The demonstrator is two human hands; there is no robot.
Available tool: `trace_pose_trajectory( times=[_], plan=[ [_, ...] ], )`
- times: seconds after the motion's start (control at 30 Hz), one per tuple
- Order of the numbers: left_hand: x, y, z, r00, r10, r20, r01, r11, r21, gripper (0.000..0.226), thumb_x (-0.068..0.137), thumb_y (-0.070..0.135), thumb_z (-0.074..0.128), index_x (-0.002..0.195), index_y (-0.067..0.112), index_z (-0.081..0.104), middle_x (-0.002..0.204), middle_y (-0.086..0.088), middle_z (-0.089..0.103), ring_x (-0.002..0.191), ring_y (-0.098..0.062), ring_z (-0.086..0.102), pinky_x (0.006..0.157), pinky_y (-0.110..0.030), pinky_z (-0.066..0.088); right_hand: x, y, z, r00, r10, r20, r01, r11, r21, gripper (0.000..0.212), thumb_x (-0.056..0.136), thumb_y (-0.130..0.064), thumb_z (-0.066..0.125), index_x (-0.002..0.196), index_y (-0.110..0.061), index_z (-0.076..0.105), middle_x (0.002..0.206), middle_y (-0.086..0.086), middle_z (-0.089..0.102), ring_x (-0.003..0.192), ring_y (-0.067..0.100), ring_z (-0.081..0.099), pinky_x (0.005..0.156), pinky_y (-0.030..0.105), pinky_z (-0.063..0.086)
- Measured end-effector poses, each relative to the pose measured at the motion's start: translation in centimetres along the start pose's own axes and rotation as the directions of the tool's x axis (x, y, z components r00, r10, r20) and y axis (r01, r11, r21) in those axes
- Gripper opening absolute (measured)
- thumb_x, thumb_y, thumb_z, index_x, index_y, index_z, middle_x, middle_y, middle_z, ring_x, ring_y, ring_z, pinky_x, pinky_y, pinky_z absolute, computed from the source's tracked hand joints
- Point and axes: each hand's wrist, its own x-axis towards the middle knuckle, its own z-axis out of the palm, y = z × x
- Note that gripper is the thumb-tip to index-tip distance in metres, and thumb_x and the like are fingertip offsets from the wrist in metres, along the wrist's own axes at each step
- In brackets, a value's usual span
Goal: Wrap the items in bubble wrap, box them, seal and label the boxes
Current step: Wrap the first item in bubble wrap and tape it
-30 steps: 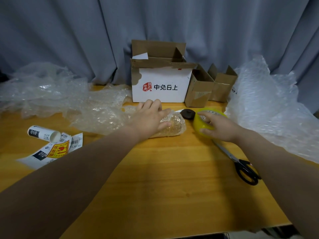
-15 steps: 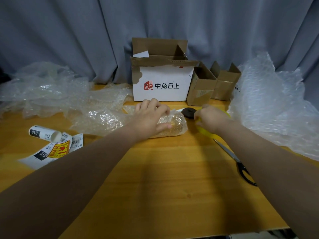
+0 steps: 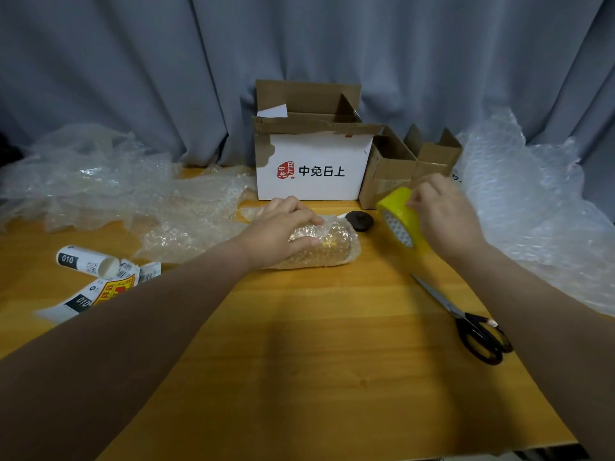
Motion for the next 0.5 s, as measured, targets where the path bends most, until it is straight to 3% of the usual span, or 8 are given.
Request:
trace_pose_trajectory(
  times=[0.07,0.13,0.23,0.4,0.5],
  plan=[
    [0.1,0.0,0.1,1.0,-0.012,-0.015,0.011,1.0,-0.022,0.037,0.089,0.045,0.055,0.125,0.036,0.053,0.113,0.017,0.04,0.107,-0.001,0.027,0.096,-0.027,0.023,-0.4,-0.3,-1.3,0.995,0.046,-0.091,-0.028,0.982,0.186,0.007,0.091,-0.004,0.055,0.087,0.0,0.058,0.108,0.02,0.059,0.106,0.033,0.055,0.086,0.035,0.04],
    [0.2,0.0,0.1,0.999,-0.028,-0.026,0.026,0.998,-0.063,0.037,0.089,0.044,0.056,0.125,0.036,0.054,0.114,0.016,0.042,0.109,-0.002,0.029,0.097,-0.027,0.026,-1.1,-1.6,-2.4,0.996,0.066,-0.055,-0.04,0.923,0.383,0.009,0.092,-0.003,0.053,0.087,-0.01,0.054,0.111,0.013,0.061,0.108,0.018,0.054,0.086,0.023,0.037],
    [0.2,0.0,0.1,0.998,-0.044,-0.052,0.037,0.993,-0.116,0.036,0.088,0.041,0.059,0.124,0.034,0.056,0.113,0.013,0.046,0.11,-0.004,0.032,0.096,-0.025,0.027,-1.7,-3.9,-3.4,0.999,0.009,0.033,-0.025,0.846,0.533,0.014,0.094,-0.007,0.053,0.087,-0.019,0.049,0.102,0.001,0.064,0.098,0.011,0.058,0.078,0.021,0.043],
    [0.1,0.1,0.3,0.996,-0.053,-0.076,0.041,0.989,-0.143,0.037,0.088,0.039,0.061,0.124,0.033,0.058,0.114,0.012,0.048,0.11,-0.003,0.032,0.095,-0.022,0.026,-0.8,-5.0,-4.7,0.991,-0.068,0.119,0.005,0.884,0.467,0.013,0.094,-0.009,0.054,0.087,-0.019,0.05,0.083,-0.008,0.057,0.084,0.016,0.056,0.071,0.029,0.044],
    [0.0,0.2,0.2,0.995,-0.061,-0.074,0.05,0.988,-0.148,0.037,0.087,0.041,0.061,0.124,0.034,0.058,0.116,0.011,0.049,0.111,-0.003,0.032,0.095,-0.022,0.025,0.0,-5.8,-5.0,0.969,-0.109,0.22,0.004,0.903,0.43,0.011,0.095,-0.012,0.053,0.087,-0.019,0.049,0.085,-0.002,0.059,0.083,0.018,0.056,0.07,0.034,0.044]
  ],
)
